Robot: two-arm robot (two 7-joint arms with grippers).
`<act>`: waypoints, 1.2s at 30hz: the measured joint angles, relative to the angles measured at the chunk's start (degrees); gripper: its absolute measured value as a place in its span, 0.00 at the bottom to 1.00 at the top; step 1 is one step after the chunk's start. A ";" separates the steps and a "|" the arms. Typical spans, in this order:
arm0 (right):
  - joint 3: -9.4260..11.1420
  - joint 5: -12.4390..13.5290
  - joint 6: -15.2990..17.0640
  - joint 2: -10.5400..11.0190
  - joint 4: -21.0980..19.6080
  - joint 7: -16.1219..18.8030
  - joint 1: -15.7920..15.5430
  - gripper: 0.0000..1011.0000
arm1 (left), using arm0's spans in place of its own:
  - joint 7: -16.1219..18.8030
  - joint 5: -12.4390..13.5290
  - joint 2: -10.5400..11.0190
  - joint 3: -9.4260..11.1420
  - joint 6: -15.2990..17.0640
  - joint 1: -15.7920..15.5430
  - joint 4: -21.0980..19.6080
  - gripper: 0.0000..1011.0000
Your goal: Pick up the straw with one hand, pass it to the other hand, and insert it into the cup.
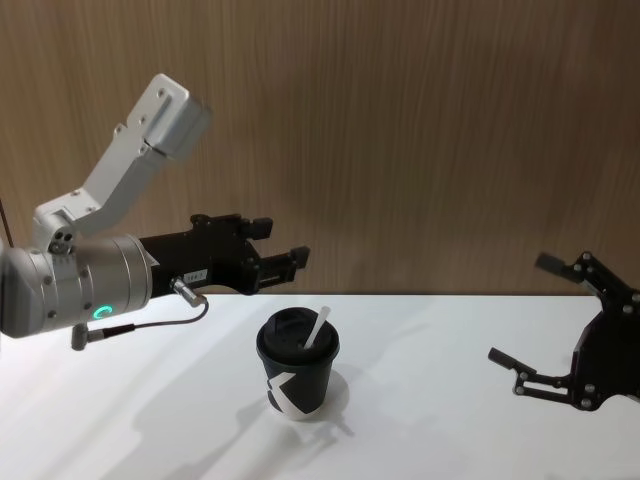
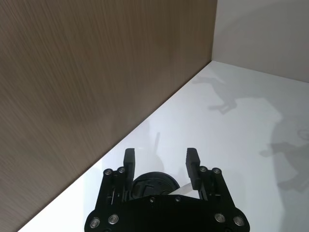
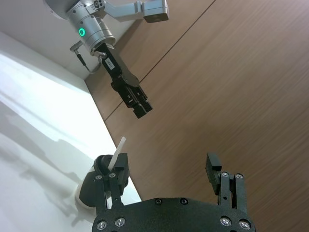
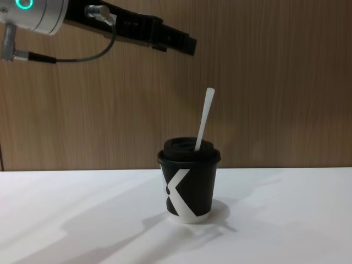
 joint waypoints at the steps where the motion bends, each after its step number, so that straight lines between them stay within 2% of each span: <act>1: 0.00 0.00 0.00 0.00 0.00 0.00 0.00 0.99 | 0.01 0.01 0.00 0.00 0.01 0.00 0.01 0.64; 7: -0.06 0.23 0.47 -0.23 -0.19 -0.40 0.23 0.99 | 0.12 0.09 -0.10 -0.15 -0.30 0.35 0.01 0.82; 14: -0.08 1.28 3.54 -1.61 -1.38 -2.71 1.03 0.99 | 0.96 0.91 -0.43 -0.90 -3.59 2.14 -0.23 0.99; 20: -0.11 2.16 7.21 -3.21 -2.77 -5.28 1.99 0.99 | 2.24 2.60 -0.97 -1.54 -8.56 4.45 -0.39 0.99; 29: -1.23 4.28 16.45 -6.81 -5.43 -10.67 5.03 0.99 | 4.70 5.95 -2.83 -2.21 -17.58 8.21 0.19 0.99; 31: -1.92 4.94 19.66 -7.76 -6.07 -12.13 6.08 0.99 | 5.20 6.70 -3.46 -2.22 -19.40 8.99 0.51 0.99; 36: -3.37 5.98 24.40 -9.15 -6.96 -13.79 7.95 0.99 | 5.86 8.05 -4.55 -2.11 -22.61 10.17 1.30 0.99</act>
